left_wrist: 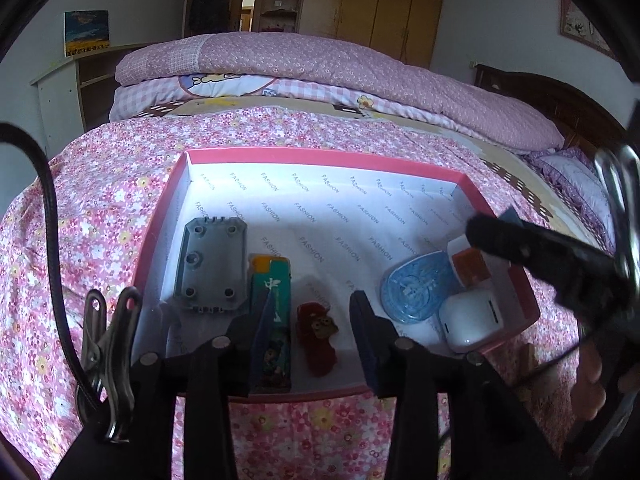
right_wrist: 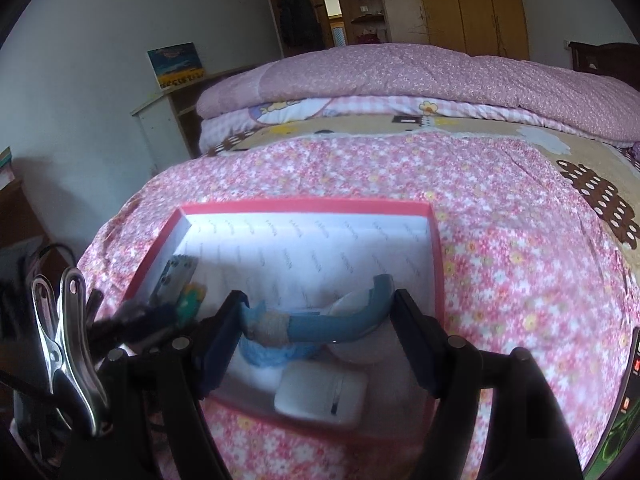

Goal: Organize rigid objects
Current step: 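Drop red figure into tray with left tool while right tool carries blue piece over, then lower the blue curved piece into the tray and open the right tool, then grasp round wooden chess piece with left tool while right tool grasps white cube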

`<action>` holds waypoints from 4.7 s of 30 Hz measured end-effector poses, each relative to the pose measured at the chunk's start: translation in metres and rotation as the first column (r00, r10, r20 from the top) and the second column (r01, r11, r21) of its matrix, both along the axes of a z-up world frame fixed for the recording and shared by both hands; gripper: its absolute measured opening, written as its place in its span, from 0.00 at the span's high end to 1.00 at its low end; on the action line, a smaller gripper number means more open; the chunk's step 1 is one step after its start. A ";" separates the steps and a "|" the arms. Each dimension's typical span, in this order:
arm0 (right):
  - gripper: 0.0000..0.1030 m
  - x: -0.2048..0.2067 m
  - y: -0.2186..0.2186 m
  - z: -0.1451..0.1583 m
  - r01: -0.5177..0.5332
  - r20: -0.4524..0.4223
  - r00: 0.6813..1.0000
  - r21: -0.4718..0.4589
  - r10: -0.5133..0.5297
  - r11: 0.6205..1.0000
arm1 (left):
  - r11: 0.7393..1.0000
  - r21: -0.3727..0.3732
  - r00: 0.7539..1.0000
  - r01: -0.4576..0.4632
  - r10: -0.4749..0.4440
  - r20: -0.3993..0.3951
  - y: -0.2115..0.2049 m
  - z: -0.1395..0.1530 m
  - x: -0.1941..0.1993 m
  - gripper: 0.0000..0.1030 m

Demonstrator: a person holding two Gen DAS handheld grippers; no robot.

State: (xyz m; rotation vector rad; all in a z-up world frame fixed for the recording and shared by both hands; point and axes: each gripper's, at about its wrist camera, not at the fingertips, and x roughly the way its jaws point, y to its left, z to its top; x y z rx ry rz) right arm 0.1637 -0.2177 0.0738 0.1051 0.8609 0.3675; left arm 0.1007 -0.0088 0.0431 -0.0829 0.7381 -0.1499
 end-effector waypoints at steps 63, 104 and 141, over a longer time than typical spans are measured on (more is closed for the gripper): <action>0.12 -0.047 0.000 0.019 -0.060 -0.001 0.998 0.036 0.060 0.998 | 0.998 -0.058 1.000 -0.009 0.009 -0.007 0.010 0.028 -0.041 0.56; 0.12 -0.166 -0.066 -0.038 -0.066 -0.128 0.990 -0.094 0.054 0.993 | 0.950 0.072 0.950 0.305 -0.297 -0.097 -0.076 -0.021 -0.125 0.56; 0.60 -0.149 -0.074 -0.043 0.016 -0.138 0.990 -0.127 -0.034 0.992 | 0.986 0.085 0.989 0.147 -0.143 -0.047 -0.035 -0.027 -0.114 0.68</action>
